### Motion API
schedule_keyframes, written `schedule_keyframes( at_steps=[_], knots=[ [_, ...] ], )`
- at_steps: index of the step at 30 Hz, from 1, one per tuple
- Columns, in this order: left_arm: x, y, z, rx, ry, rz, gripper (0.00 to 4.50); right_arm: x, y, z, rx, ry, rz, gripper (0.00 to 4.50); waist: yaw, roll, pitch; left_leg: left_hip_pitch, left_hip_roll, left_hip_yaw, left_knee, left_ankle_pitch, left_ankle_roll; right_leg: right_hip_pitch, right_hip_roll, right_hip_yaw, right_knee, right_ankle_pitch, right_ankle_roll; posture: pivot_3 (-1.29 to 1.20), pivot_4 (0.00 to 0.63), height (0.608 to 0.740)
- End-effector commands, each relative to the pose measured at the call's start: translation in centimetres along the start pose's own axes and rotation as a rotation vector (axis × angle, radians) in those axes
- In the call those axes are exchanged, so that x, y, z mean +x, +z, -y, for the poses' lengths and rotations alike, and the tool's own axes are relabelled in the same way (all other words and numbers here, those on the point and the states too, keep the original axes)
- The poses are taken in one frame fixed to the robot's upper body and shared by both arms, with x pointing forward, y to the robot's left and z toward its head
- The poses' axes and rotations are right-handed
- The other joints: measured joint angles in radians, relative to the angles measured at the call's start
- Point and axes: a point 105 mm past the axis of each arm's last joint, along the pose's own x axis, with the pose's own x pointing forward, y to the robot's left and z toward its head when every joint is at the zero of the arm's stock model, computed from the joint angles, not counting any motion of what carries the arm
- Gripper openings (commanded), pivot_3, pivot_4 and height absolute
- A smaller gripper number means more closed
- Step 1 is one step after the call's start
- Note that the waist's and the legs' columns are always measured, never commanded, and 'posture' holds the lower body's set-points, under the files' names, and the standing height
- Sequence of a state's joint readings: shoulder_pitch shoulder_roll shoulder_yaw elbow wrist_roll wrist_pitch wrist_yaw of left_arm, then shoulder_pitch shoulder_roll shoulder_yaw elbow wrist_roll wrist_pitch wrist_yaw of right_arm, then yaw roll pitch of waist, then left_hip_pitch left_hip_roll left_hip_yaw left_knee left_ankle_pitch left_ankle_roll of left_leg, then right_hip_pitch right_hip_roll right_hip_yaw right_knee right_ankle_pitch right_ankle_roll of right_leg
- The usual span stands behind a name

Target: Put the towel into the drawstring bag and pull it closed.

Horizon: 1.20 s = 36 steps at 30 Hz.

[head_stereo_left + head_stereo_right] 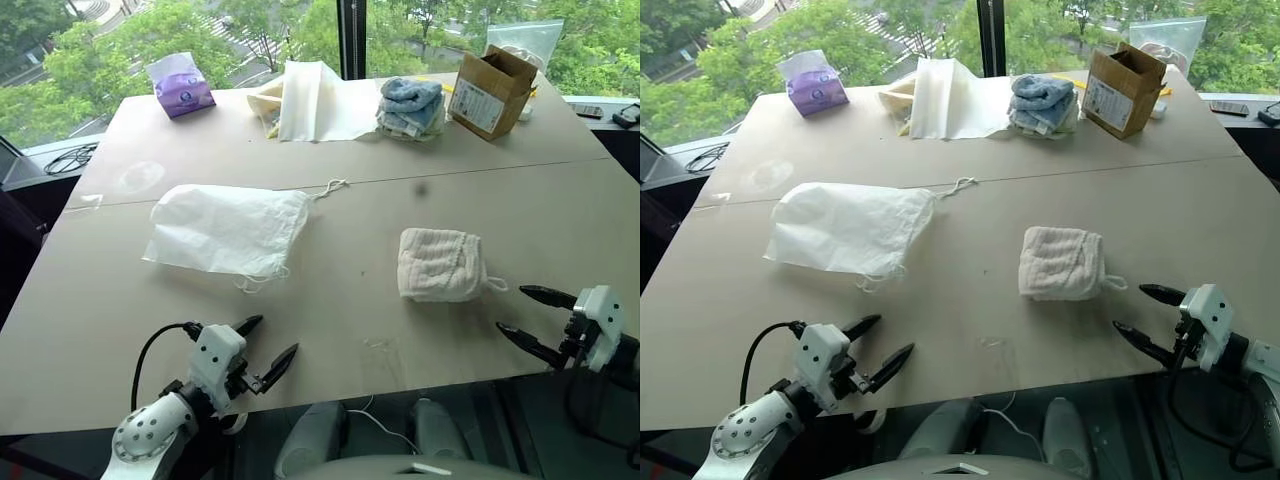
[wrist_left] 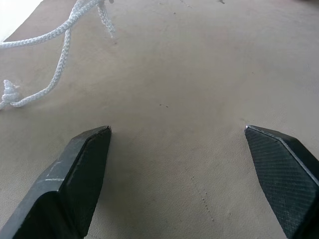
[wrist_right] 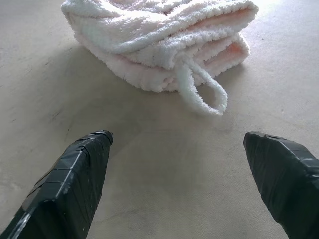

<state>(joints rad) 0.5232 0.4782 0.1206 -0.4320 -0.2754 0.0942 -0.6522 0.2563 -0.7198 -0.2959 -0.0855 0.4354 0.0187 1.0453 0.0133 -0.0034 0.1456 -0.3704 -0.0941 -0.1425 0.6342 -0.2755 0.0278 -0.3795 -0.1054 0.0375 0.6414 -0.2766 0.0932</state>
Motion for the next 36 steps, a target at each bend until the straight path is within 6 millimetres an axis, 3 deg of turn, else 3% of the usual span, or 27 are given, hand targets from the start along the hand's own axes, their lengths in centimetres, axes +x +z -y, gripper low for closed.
schedule_keyframes(
  at_steps=[1, 18, 23, 27, 31, 36],
  knots=[
    [-0.3, 0.0, 1.1, -0.025, 0.009, 0.004, 4.42, -0.1, 0.7, 0.2, -0.025, -0.007, 0.031, 4.5, -0.001, 0.0, 0.0, 0.0, 0.0, 0.0, 0.0, 0.0, 0.0, 0.0, 0.0, 0.0, 0.0, 0.0, 0.0, 0.0, 0.15, 0.74],
    [-0.2, 0.2, 1.9, -0.024, 0.018, 0.055, 4.42, 0.1, 0.7, 0.2, -0.023, -0.012, 0.043, 4.5, 0.002, -0.003, 0.002, -0.001, 0.0, 0.001, 0.001, 0.0, 0.001, 0.0, 0.0, 0.0, 0.0, 0.0, 0.0, 0.0, 0.15, 0.74],
    [-0.5, 1.7, 1.7, -0.02, 0.059, 0.105, 4.42, -1.0, 1.6, 0.0, -0.041, 0.022, 0.044, 4.5, 0.002, -0.003, 0.002, -0.001, 0.0, 0.001, 0.001, 0.0, 0.001, 0.0, 0.0, 0.0, 0.0, 0.0, 0.0, 0.0, 0.15, 0.74],
    [-0.1, 4.0, -0.9, 0.111, 0.251, 0.159, 4.42, -1.1, 4.5, 0.7, -0.06, 0.038, 0.099, 4.5, 0.002, -0.003, 0.003, -0.001, 0.0, 0.001, 0.002, 0.0, 0.001, 0.0, 0.0, 0.0, 0.0, 0.0, 0.0, 0.0, 0.15, 0.74],
    [0.9, 7.1, -3.8, 0.14, 0.39, 0.251, 4.42, 0.4, 8.6, 1.2, -0.11, 0.049, 0.19, 4.5, 0.002, -0.004, 0.004, -0.002, 0.0, 0.0, 0.005, 0.0, 0.001, 0.001, 0.001, -0.001, 0.001, 0.0, 0.0, 0.0, 0.15, 0.74],
    [4.0, 10.6, -3.5, 0.189, 0.398, 0.287, 4.42, 3.3, 11.7, -0.6, -0.191, 0.154, 0.237, 4.5, 0.002, -0.004, 0.004, -0.008, 0.0, -0.003, 0.014, 0.002, -0.004, 0.0, 0.002, -0.006, 0.003, 0.001, 0.0, 0.0, 0.15, 0.74]
  ],
)
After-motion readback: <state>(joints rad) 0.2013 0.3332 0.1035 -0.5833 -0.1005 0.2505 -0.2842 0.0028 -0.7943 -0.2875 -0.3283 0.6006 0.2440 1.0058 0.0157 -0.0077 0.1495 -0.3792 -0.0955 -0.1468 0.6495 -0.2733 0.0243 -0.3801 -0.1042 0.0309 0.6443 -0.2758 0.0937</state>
